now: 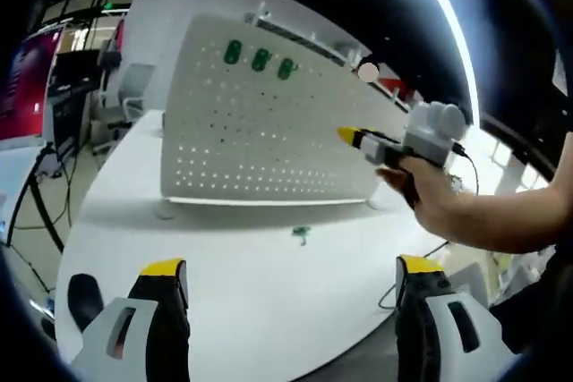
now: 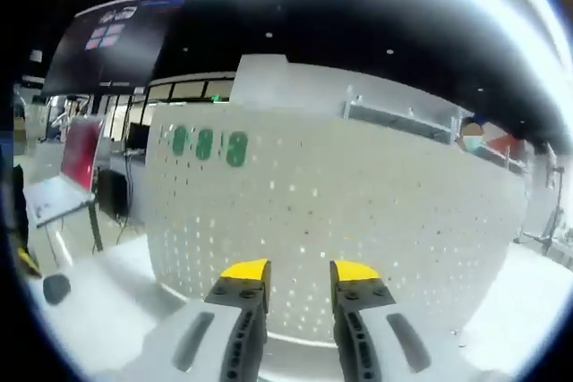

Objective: Insert the hook assembly into the mounting plate slot until the hook locks in place.

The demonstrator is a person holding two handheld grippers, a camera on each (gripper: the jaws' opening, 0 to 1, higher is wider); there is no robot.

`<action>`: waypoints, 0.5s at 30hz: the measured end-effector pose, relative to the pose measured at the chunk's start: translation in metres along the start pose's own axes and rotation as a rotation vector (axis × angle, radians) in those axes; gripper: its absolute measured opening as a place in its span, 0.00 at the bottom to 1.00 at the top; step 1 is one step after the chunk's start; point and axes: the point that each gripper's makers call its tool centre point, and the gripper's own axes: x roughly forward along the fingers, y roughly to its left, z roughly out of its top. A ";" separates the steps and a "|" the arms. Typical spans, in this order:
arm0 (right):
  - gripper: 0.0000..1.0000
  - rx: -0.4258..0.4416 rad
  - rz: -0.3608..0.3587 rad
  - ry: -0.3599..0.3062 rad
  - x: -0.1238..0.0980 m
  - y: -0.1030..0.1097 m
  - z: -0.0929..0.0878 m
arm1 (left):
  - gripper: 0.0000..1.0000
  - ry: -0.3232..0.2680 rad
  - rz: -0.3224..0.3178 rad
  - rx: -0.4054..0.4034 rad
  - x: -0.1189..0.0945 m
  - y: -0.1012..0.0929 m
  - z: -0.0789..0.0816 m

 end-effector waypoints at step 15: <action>0.21 -0.098 0.083 0.167 -0.060 0.004 -0.082 | 0.98 0.029 -0.020 0.003 -0.002 -0.009 -0.016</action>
